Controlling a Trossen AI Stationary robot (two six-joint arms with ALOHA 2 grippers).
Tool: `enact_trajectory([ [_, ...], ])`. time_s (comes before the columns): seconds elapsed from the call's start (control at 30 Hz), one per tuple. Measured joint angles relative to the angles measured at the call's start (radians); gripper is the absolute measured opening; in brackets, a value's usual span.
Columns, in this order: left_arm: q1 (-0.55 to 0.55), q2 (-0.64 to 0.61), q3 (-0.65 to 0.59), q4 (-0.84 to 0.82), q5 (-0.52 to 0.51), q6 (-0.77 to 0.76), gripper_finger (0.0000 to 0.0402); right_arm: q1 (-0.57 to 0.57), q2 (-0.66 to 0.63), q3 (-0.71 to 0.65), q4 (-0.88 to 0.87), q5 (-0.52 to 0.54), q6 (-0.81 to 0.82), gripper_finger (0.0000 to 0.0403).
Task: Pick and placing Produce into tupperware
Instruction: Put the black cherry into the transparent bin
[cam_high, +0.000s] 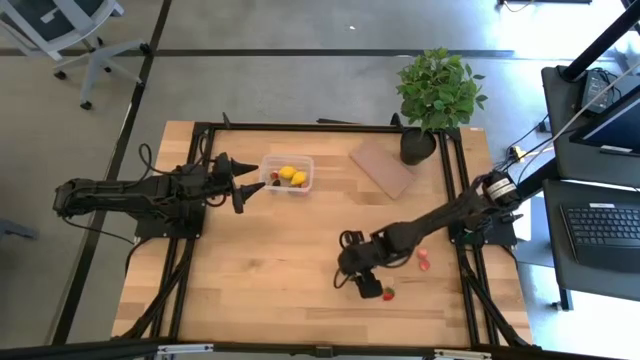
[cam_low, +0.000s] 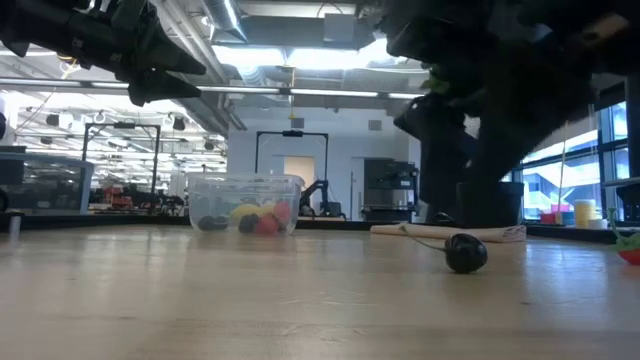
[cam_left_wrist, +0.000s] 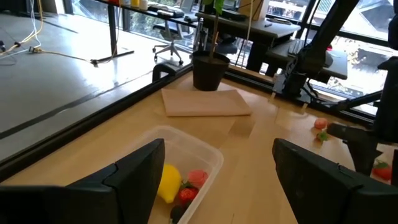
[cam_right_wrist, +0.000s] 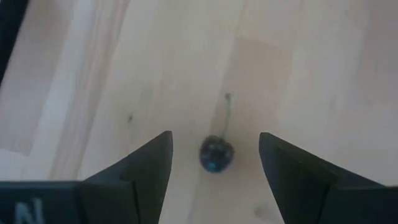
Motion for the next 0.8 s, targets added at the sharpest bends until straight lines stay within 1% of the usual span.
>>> enact_trajectory([
  [0.13, 0.000, 0.000, 0.000, 0.000, 0.000, 0.000, 0.0291, 0.026, 0.000, -0.052, 0.087, 0.014, 0.005, 0.0241],
  [0.2, 0.000, 0.000, 0.000, 0.000, 0.000, -0.002, 0.0291, 0.031, 0.000, -0.074, 0.122, 0.043, 0.023, 0.0241],
  [0.3, 0.000, 0.000, 0.000, 0.000, 0.000, -0.004, 0.0291, 0.032, 0.000, -0.090, 0.129, 0.081, 0.039, 0.0241],
  [0.47, 0.000, 0.000, 0.000, 0.000, 0.000, -0.005, 0.0291, 0.032, 0.016, -0.102, 0.132, 0.081, 0.046, 0.0241],
  [0.63, 0.000, 0.000, 0.000, 0.000, 0.000, -0.005, 0.0291, 0.033, 0.070, -0.104, 0.146, 0.081, 0.055, 0.0241],
  [0.8, 0.000, 0.000, 0.000, -0.001, 0.000, -0.006, 0.0291, 0.034, 0.090, -0.095, 0.158, 0.086, 0.055, 0.0240],
])
